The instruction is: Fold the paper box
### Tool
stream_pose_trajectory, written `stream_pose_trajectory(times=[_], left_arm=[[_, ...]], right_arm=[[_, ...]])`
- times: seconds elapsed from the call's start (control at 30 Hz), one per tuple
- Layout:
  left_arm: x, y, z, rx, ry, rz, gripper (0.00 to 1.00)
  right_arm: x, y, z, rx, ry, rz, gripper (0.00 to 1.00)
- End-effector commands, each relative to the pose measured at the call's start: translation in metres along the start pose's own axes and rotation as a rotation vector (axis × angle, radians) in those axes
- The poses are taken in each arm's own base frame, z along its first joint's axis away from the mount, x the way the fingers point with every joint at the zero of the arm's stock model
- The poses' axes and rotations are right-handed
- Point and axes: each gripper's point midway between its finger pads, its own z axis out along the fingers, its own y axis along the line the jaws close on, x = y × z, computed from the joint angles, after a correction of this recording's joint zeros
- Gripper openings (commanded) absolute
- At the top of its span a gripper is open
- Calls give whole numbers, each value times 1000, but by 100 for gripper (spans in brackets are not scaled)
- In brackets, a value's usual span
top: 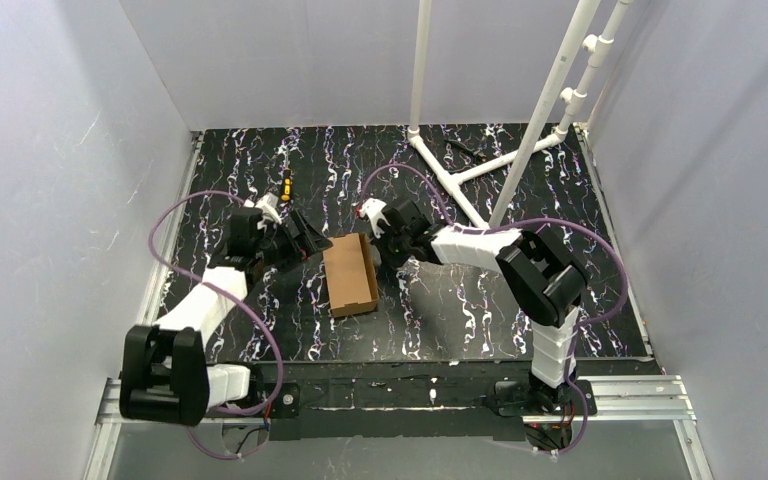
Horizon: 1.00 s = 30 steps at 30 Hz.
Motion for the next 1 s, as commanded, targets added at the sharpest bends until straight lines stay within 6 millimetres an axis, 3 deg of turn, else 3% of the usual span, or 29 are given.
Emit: stream_pose_trajectory(times=[0.0,0.17,0.33,0.43,0.63,0.8,0.97], left_arm=[[30,5,-16,17,41,-126,84],[68,5,-28,47,68,-204,66],[74,-3,-17,28,79,-182,59],[81,-4,-11,5,98,-170,51],[95,0,-2,-34,135,-164,48],[101,-13,6,-18,167,-138,44],[107,-30,16,-2,188,-117,43]], right_arm=[[10,27,-25,-161,-1,87,4],[22,66,-48,-297,-8,245,3],[27,93,-39,-301,19,204,3],[24,94,-33,-270,22,191,1],[19,95,-30,-224,26,151,1],[12,94,-30,-189,15,135,1],[11,106,-27,-200,30,122,1]])
